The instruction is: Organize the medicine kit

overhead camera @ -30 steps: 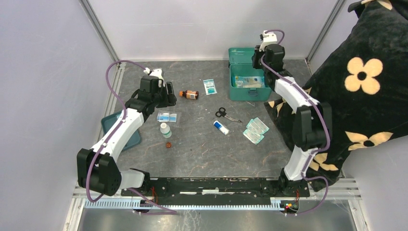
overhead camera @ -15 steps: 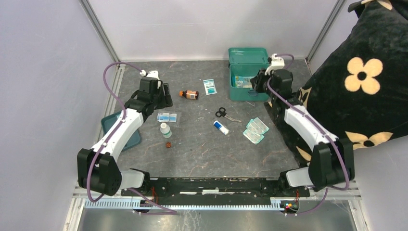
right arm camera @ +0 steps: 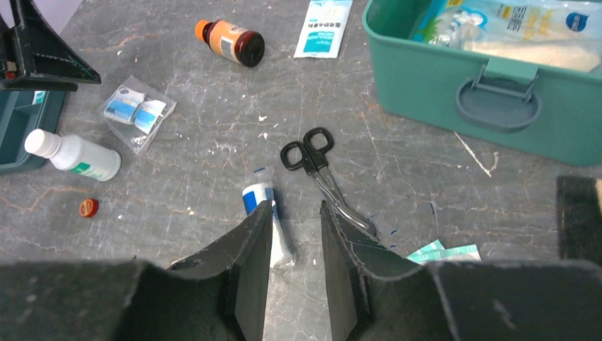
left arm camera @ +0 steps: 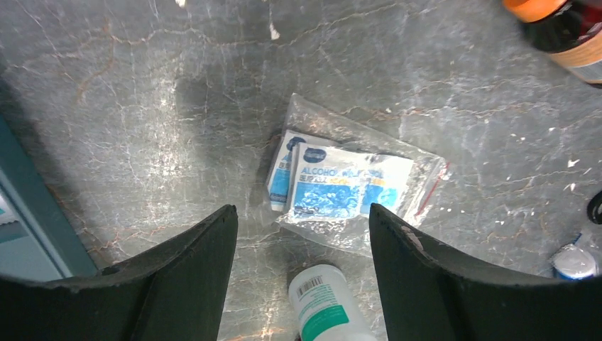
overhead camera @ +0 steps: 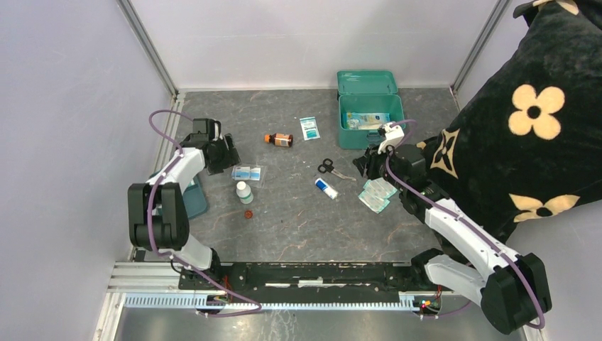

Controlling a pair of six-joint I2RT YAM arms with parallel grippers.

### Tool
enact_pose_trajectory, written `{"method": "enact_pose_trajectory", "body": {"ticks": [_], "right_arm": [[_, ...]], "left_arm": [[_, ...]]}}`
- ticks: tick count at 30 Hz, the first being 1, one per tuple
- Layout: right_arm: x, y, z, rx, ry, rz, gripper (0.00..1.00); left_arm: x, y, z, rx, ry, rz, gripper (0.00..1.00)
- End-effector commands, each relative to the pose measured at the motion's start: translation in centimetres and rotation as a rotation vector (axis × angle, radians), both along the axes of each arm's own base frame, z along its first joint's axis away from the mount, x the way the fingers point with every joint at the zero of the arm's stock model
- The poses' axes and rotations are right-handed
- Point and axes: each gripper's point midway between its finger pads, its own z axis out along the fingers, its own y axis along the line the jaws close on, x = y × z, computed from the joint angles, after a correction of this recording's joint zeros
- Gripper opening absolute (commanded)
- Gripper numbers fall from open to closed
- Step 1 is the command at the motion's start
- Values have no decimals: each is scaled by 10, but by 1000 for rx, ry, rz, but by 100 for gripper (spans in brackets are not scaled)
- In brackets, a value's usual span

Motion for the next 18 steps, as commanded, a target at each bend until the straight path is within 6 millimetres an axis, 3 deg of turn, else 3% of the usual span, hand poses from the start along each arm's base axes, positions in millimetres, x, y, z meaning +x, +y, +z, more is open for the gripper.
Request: {"method": "enact_pose_trajectory", "body": {"ticks": [1, 18], "right_arm": [[-12, 5, 2, 30, -13, 37, 37], [-38, 9, -4, 75, -24, 116, 37]], "left_arm": [[8, -1, -4, -88, 10, -9, 74], [5, 0, -52, -87, 143, -57, 61]]}}
